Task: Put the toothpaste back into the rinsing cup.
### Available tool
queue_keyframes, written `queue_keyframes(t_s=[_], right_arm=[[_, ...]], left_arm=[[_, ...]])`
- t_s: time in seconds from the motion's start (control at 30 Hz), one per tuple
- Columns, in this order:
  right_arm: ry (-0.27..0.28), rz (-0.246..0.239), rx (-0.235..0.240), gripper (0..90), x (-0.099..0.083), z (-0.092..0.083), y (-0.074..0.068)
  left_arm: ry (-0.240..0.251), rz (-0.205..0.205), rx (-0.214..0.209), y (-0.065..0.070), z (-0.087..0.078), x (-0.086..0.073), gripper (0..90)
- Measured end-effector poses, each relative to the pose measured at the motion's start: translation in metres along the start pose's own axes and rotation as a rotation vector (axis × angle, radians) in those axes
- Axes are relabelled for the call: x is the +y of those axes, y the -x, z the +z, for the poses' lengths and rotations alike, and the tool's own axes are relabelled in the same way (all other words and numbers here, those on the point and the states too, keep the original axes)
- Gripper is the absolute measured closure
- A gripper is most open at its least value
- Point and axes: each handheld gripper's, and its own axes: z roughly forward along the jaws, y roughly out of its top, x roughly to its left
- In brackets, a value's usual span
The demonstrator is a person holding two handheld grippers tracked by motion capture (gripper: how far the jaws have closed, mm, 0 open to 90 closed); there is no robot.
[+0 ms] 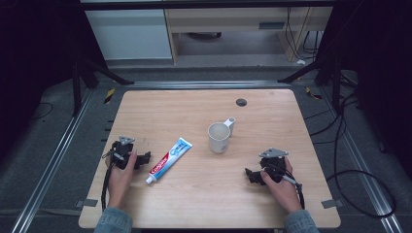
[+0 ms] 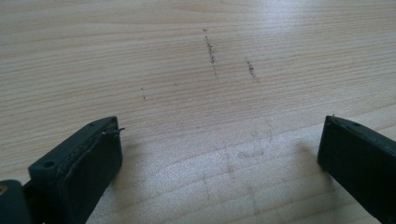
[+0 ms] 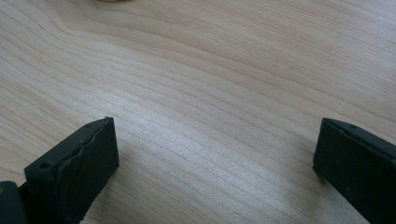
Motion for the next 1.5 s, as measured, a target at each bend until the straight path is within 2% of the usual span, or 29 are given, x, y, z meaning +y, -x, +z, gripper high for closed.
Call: queue_keyframes(t_s=[0.1, 0.2, 0.23, 0.27, 0.33, 0.37, 0.4, 0.47, 0.57, 0.63, 0.67, 0.77, 0.8, 0.83, 0.87, 1.13, 1.37, 1.5], right_arm=[[0.0, 0.0, 0.0, 0.4, 0.0, 0.0, 0.0], [0.001, 0.007, -0.007, 0.5, 0.0, 0.0, -0.001], [0.002, 0.007, -0.006, 0.5, 0.0, 0.0, -0.001], [0.007, -0.008, -0.015, 0.5, -0.001, 0.0, 0.0], [0.008, -0.005, -0.015, 0.5, -0.001, 0.0, -0.001], [0.006, -0.004, -0.014, 0.5, -0.001, 0.0, -0.001], [0.009, -0.008, -0.014, 0.5, -0.002, 0.0, -0.001], [0.008, -0.01, -0.015, 0.5, -0.002, -0.001, -0.001], [0.008, -0.014, -0.018, 0.5, -0.002, -0.001, -0.001], [0.007, -0.007, -0.014, 0.5, -0.002, -0.001, -0.001], [0.01, -0.02, -0.02, 0.5, -0.003, -0.001, -0.001], [0.004, 0.003, -0.009, 0.5, -0.002, -0.002, -0.002], [0.006, -0.004, -0.012, 0.4, -0.002, -0.001, -0.001], [0.008, -0.013, -0.016, 0.3, -0.002, -0.001, -0.001], [0.006, -0.007, -0.014, 0.4, -0.002, -0.001, -0.001], [0.006, -0.004, -0.014, 0.4, -0.001, 0.0, -0.001], [0.005, -0.004, -0.014, 0.4, -0.001, 0.0, -0.001], [0.005, -0.005, -0.014, 0.4, -0.001, 0.0, -0.001]], left_arm=[[0.0, 0.01, -0.012, -0.002, -0.001, -0.001, 0.0], [-0.002, 0.028, -0.045, -0.002, -0.005, -0.001, 0.9], [0.013, 0.022, -0.051, -0.002, -0.009, 0.0, 4.4], [0.019, 0.022, -0.053, -0.002, -0.013, 0.002, 4.4], [0.048, 0.046, -0.054, 0.0, -0.025, 0.009, 3.7], [0.048, 0.046, -0.054, 0.0, -0.025, 0.009, 3.7], [0.062, 0.072, -0.058, 0.006, -0.042, 0.016, 3.7], [0.042, 0.122, -0.059, 0.011, -0.056, 0.022, 3.6], [0.034, 0.171, -0.048, 0.016, -0.075, 0.029, 3.5], [0.029, 0.168, -0.065, 0.015, -0.086, 0.033, 3.6], [0.025, 0.162, -0.067, 0.013, -0.09, 0.035, 3.6], [0.015, 0.158, -0.052, 0.009, -0.1, 0.037, 3.7], [0.004, 0.162, -0.049, 0.008, -0.103, 0.037, 3.7], [0.004, 0.162, -0.049, 0.008, -0.103, 0.037, 3.7], [-0.019, 0.178, -0.046, 0.007, -0.109, 0.038, 3.7], [-0.075, 0.261, -0.025, 0.012, -0.127, 0.043, 4.2], [-0.115, 0.297, -0.02, 0.015, -0.135, 0.047, 4.4], [-0.162, 0.316, -0.042, 0.023, -0.135, 0.054, 4.1]])
